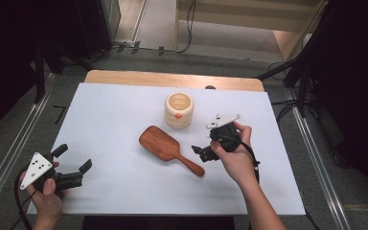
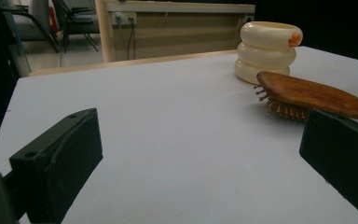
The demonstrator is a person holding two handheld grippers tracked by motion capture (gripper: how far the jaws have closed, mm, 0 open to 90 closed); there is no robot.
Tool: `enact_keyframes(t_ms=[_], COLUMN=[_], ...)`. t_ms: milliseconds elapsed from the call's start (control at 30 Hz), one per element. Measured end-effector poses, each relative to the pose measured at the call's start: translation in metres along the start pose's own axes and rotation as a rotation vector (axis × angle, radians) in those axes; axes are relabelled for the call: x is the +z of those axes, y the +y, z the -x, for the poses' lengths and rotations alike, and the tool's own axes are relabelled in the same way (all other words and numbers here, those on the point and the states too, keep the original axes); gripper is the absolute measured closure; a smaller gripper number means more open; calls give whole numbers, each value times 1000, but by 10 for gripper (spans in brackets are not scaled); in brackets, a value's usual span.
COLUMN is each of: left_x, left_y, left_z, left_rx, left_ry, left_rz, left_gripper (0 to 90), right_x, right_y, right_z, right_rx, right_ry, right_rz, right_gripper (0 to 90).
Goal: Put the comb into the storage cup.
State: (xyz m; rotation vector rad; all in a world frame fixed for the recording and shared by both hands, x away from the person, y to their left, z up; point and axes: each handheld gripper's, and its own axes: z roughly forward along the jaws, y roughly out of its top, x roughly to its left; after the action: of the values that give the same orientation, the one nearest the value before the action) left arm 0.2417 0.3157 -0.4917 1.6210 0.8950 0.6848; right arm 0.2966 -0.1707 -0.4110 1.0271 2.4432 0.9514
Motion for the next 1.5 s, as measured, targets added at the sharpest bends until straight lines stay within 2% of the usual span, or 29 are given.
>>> enact_keyframes(t_ms=[967, 1200, 1500], left_x=[1, 1, 1], left_y=[0, 0, 0], left_z=[0, 0, 0], left_rx=[2, 0, -2], left_ry=[-13, -13, -12], left_rz=[-5, -9, -8], left_gripper=[0, 0, 0], right_x=[48, 58, 70], right_y=[19, 19, 17], right_z=[-22, -26, -31], right_rx=[-81, -56, -75], right_ry=[89, 107, 115], right_rz=[-216, -266, -308], right_gripper=[0, 0, 0])
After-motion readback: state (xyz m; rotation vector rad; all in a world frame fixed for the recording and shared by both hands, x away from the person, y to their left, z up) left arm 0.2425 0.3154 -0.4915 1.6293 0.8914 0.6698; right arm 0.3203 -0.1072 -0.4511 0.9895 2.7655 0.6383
